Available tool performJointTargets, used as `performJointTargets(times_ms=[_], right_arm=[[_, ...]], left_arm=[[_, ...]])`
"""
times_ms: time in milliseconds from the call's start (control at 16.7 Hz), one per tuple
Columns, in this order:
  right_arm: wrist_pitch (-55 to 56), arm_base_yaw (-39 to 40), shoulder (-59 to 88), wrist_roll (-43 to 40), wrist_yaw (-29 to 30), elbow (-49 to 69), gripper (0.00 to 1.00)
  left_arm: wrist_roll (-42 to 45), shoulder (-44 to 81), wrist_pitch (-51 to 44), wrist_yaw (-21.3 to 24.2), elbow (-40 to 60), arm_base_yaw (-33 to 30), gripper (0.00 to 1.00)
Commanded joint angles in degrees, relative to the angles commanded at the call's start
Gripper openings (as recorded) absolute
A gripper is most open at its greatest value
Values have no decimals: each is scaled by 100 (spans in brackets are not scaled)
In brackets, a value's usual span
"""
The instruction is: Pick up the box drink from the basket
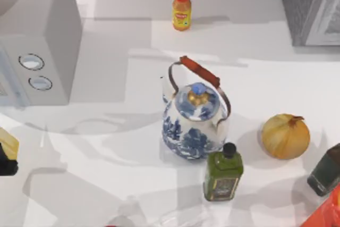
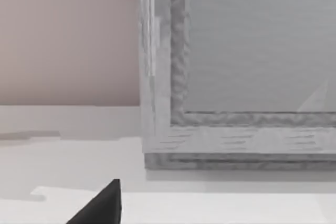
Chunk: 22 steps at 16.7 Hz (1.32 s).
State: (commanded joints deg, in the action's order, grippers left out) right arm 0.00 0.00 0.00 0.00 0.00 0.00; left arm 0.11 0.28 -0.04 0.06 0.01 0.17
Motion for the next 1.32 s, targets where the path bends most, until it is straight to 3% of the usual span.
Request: performJointTargets(times_ms=[120,300,1080,1320], right_arm=[[0,0,0,0,0,0,100],[0,0,0,0,0,0,100],[0,0,0,0,0,0,100],[0,0,0,0,0,0,100]], left_arm=[[-39,64,-20,-63,20,-48,0],[-341,587,-113,-587,273,-477,0],[-2650,4735,-630,-4892,2529,-3947,0],[-3242,5788,-766,-5985,3099,-4833,0]])
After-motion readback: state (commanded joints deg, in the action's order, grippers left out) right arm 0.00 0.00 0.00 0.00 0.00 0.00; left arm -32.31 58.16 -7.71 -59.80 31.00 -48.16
